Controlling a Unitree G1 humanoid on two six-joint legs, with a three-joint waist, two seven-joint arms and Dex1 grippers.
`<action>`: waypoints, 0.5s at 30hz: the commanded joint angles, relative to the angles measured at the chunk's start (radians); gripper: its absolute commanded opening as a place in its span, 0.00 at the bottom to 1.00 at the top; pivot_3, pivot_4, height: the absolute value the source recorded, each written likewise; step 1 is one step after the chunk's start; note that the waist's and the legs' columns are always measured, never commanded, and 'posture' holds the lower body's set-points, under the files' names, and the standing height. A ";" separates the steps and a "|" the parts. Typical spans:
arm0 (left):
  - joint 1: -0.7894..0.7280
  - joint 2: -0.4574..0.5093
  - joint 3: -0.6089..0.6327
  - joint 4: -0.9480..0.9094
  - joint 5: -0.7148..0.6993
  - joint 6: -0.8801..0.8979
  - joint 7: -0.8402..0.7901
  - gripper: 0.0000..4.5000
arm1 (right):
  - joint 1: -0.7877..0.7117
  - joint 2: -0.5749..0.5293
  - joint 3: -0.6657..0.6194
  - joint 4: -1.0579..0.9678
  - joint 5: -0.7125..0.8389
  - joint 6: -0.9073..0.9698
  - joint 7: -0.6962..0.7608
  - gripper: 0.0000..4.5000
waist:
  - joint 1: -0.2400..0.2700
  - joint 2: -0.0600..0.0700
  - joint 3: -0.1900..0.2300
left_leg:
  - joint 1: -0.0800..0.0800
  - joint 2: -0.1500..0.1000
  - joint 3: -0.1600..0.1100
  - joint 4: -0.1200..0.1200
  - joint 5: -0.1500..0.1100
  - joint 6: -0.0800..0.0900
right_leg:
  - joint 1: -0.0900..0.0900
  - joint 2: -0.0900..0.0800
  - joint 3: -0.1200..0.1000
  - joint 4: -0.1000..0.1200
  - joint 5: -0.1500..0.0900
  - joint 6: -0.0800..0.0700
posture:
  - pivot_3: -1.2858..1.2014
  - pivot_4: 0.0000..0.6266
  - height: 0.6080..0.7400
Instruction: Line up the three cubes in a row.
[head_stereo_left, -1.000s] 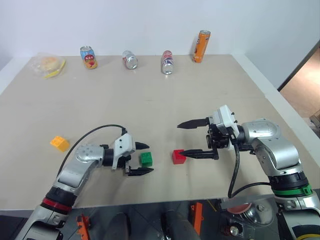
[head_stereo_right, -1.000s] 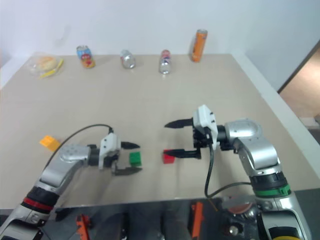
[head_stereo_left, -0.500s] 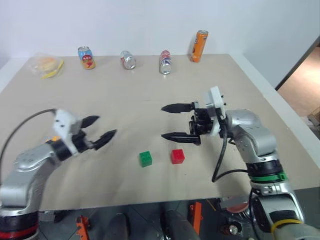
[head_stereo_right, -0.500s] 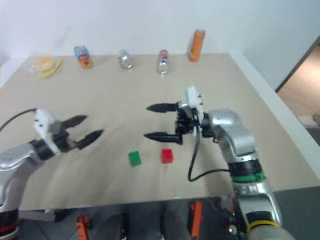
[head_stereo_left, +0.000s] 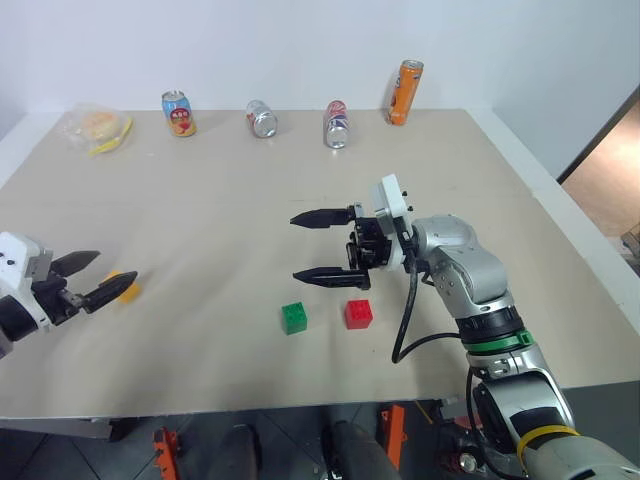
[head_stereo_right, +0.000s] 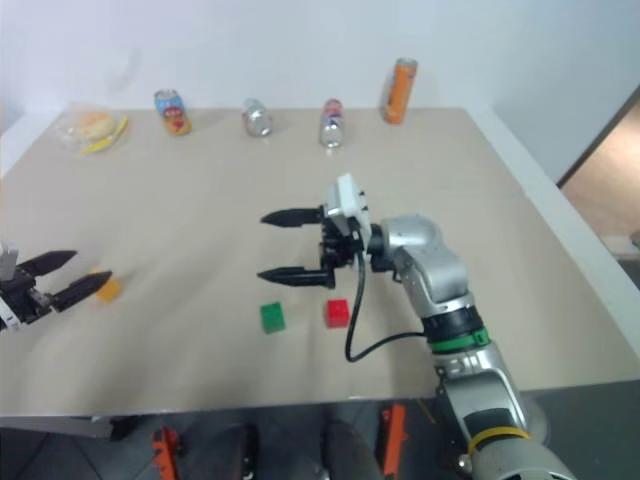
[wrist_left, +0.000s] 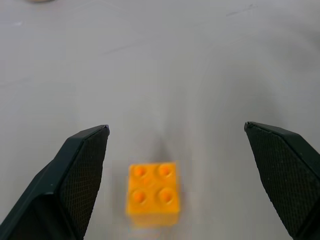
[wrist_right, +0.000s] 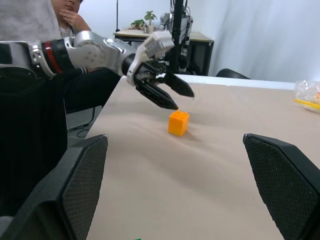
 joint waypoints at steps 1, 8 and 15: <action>-0.052 0.022 -0.041 0.104 0.050 -0.077 -0.023 1.00 | -0.009 0.000 -0.012 -0.031 0.000 -0.009 -0.011 1.00 | 0.000 0.000 0.000 | -0.001 0.000 0.000 0.000 0.000 0.000 | -0.002 0.000 0.000 0.000 0.000 0.000 | 0.52 0.24 1.00; -0.105 0.013 -0.137 0.228 0.110 -0.138 -0.054 1.00 | 0.014 -0.014 -0.021 -0.078 0.012 0.009 -0.025 1.00 | 0.000 -0.001 0.000 | -0.005 0.000 0.000 -0.001 0.000 0.000 | -0.008 0.001 0.000 0.005 0.001 0.001 | 0.52 0.24 1.00; -0.129 0.011 -0.156 0.284 0.127 -0.167 -0.049 0.60 | 0.027 -0.030 -0.026 -0.111 0.021 0.029 -0.029 1.00 | -0.001 -0.001 0.000 | -0.004 0.000 0.000 -0.001 0.000 0.000 | -0.009 0.001 0.000 0.013 -0.003 0.000 | 0.52 0.24 1.00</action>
